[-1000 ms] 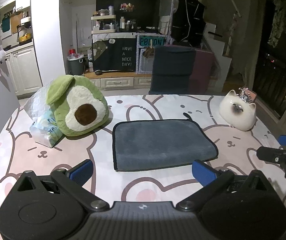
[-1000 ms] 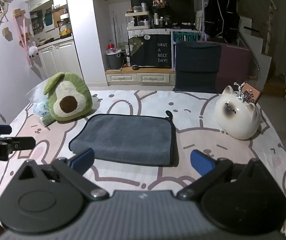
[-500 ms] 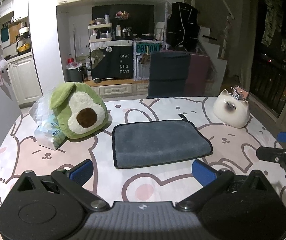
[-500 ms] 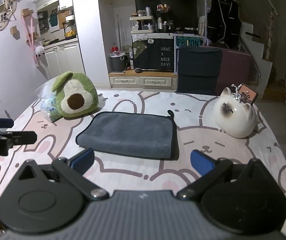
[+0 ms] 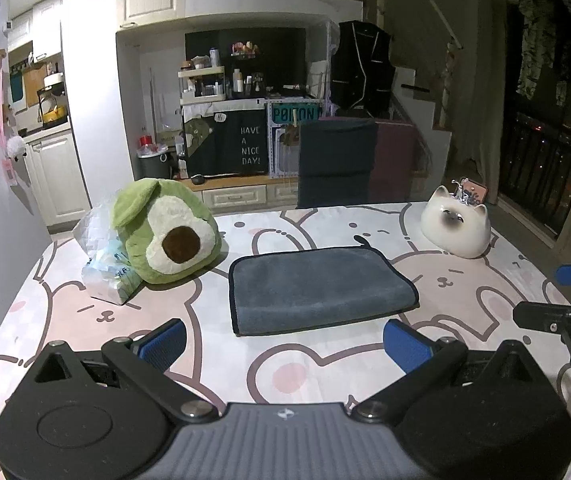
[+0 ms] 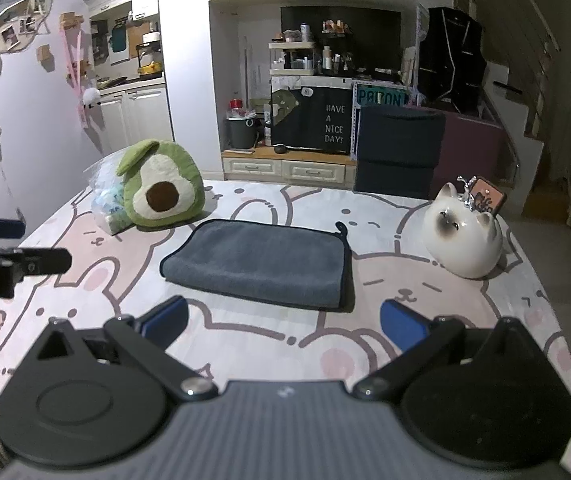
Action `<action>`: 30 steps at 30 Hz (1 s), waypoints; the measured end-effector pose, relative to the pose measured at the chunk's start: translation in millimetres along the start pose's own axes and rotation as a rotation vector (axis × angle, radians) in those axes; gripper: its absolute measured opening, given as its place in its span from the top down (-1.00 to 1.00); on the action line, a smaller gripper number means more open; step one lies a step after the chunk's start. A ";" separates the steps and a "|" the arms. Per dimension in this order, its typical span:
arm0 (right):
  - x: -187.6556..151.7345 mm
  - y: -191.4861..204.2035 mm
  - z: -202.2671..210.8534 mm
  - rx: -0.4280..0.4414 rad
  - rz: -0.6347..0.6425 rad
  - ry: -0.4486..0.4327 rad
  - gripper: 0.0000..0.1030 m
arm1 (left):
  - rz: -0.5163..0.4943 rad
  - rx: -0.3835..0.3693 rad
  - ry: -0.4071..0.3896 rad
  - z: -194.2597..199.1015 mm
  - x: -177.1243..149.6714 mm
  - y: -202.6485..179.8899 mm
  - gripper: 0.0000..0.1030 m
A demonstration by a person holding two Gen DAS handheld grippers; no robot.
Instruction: Fold towel
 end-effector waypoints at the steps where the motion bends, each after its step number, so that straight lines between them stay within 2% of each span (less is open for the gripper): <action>1: -0.7 0.9 2.3 0.001 0.003 -0.003 -1.00 | -0.001 0.000 0.001 2.0 -1.2 -0.5 -1.00; 30: -21.4 17.4 55.5 0.003 0.054 -0.041 -1.00 | -0.024 -0.039 0.004 48.2 -37.4 -13.9 -1.00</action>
Point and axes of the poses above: each gripper's, at about its wrist camera, not at the fingertips, and z roughly against the way its jaws point, y to its left, x to its top, the point moved 7 cm from there along -z, roughly the way its jaws point, and after that the axes turned 13 degrees about -y, right-handed, at the moved point
